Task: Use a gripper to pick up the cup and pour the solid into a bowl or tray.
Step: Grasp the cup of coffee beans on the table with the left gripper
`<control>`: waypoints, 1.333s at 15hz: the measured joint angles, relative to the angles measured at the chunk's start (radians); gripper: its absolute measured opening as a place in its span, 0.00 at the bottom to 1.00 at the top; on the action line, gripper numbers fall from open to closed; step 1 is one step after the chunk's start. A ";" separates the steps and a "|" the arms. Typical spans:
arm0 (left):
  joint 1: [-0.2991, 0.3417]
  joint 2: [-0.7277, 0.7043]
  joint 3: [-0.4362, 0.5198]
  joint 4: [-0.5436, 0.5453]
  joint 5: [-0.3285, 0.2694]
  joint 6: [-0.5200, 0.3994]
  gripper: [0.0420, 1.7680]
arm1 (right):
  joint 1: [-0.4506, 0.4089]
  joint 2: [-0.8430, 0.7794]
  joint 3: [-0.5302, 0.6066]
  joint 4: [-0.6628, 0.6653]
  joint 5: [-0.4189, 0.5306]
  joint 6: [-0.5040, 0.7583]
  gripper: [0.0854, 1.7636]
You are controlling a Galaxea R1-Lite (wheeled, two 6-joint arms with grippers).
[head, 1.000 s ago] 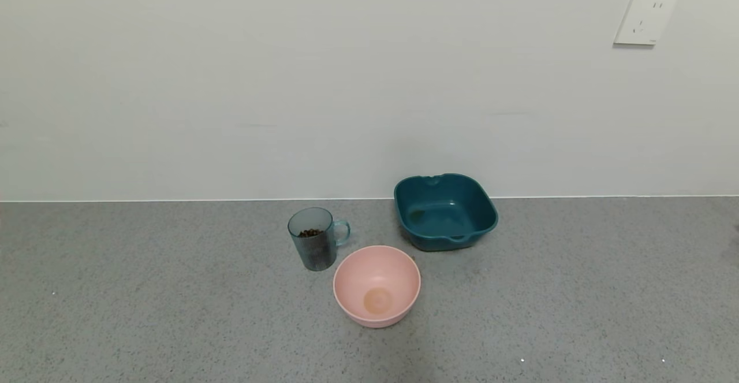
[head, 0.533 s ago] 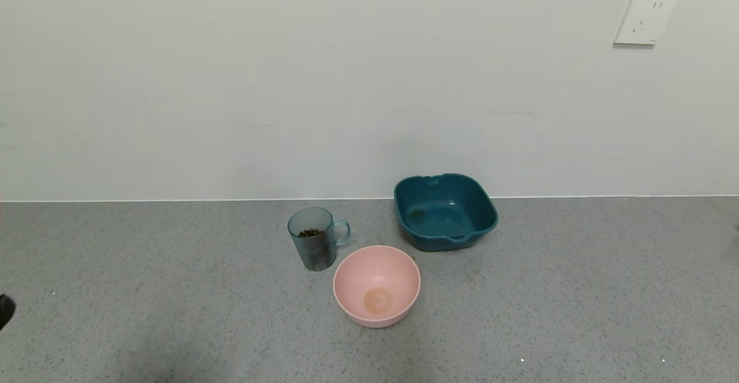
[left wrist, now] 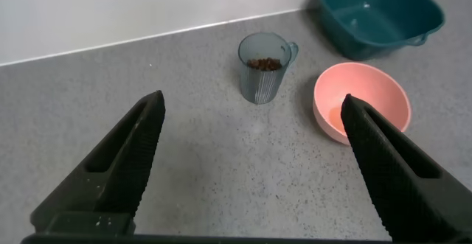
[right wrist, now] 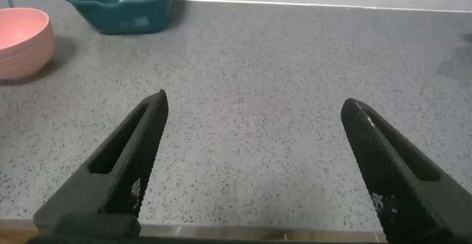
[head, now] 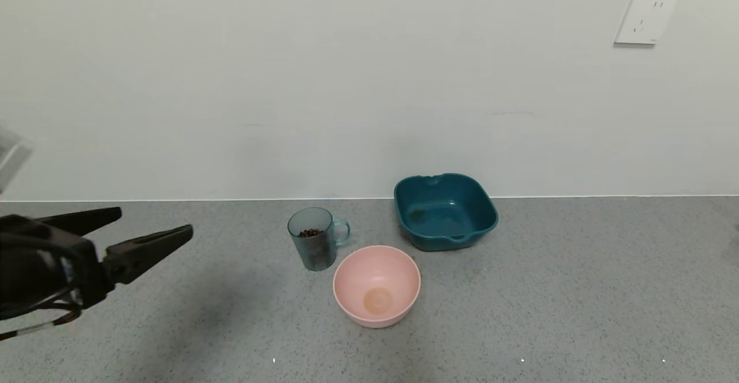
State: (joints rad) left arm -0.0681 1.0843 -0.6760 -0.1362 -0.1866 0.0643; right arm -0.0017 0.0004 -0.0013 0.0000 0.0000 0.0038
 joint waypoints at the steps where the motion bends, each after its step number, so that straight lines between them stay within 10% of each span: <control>1: 0.000 0.074 0.000 -0.042 -0.002 0.001 0.97 | 0.000 0.000 0.000 0.000 0.000 0.000 0.97; 20: -0.109 0.948 0.154 -0.907 -0.008 0.099 0.97 | 0.000 0.000 0.000 0.000 0.000 0.000 0.97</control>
State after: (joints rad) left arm -0.1770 2.0319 -0.5215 -1.0434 -0.1943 0.1630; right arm -0.0013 0.0004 -0.0013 0.0000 0.0000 0.0038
